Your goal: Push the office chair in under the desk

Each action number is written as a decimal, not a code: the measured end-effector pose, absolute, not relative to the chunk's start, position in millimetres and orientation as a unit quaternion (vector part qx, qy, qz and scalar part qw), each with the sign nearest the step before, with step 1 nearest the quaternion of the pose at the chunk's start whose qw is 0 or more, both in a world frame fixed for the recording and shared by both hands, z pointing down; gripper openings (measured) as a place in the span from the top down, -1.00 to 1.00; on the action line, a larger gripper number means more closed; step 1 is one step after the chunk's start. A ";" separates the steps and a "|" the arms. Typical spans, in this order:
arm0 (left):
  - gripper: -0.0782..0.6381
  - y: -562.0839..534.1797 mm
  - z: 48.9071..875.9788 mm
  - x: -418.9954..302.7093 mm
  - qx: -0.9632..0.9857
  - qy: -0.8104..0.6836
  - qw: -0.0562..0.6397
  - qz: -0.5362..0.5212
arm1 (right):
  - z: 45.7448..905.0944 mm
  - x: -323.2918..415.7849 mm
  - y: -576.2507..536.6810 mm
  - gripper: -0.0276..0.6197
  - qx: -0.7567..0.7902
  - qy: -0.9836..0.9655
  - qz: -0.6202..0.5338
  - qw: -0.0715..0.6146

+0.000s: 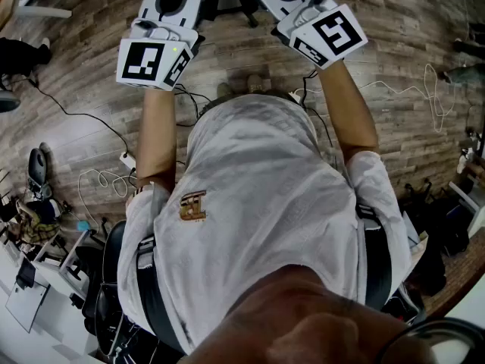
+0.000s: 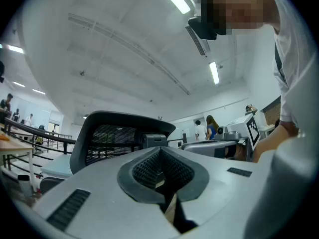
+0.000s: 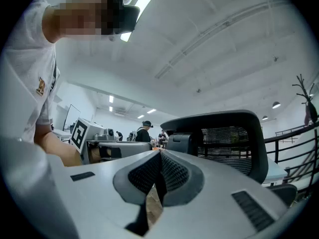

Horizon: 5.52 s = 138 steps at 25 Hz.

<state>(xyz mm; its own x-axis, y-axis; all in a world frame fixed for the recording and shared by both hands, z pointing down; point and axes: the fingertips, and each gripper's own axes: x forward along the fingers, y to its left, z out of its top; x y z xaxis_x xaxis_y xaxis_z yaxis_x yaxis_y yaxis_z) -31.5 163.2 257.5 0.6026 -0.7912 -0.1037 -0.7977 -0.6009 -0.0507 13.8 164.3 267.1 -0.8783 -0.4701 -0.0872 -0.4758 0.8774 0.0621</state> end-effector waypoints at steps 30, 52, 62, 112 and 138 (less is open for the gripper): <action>0.70 122.4 286.4 -69.0 -0.860 0.465 0.174 -0.121 | 286.7 33.0 120.7 0.80 -0.274 0.944 0.163 -0.090; -0.08 65.8 358.1 -78.3 -0.734 0.395 0.364 -0.415 | 347.3 32.2 64.5 0.14 -0.266 0.802 0.410 -0.343; -0.12 52.8 368.5 -82.8 -0.707 0.382 0.399 -0.442 | 362.2 38.9 51.1 0.11 -0.260 0.751 0.451 -0.405; -0.15 -134.0 371.9 -142.5 -0.682 0.404 0.408 -0.453 | 377.6 -14.3 -162.1 0.10 -0.329 0.640 0.526 -0.453; -0.18 -321.9 375.0 -136.8 -0.652 0.441 0.376 -0.489 | 378.8 -9.7 -344.5 0.10 -0.288 0.668 0.531 -0.436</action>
<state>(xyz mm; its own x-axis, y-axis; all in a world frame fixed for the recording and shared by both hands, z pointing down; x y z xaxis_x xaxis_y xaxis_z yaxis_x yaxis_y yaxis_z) -136.8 -321.9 375.0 0.1331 -0.9426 0.3063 -0.2083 -0.3288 -0.9212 -9.7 -344.5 378.8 -0.4549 -0.8466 0.2764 0.0779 0.2713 0.9593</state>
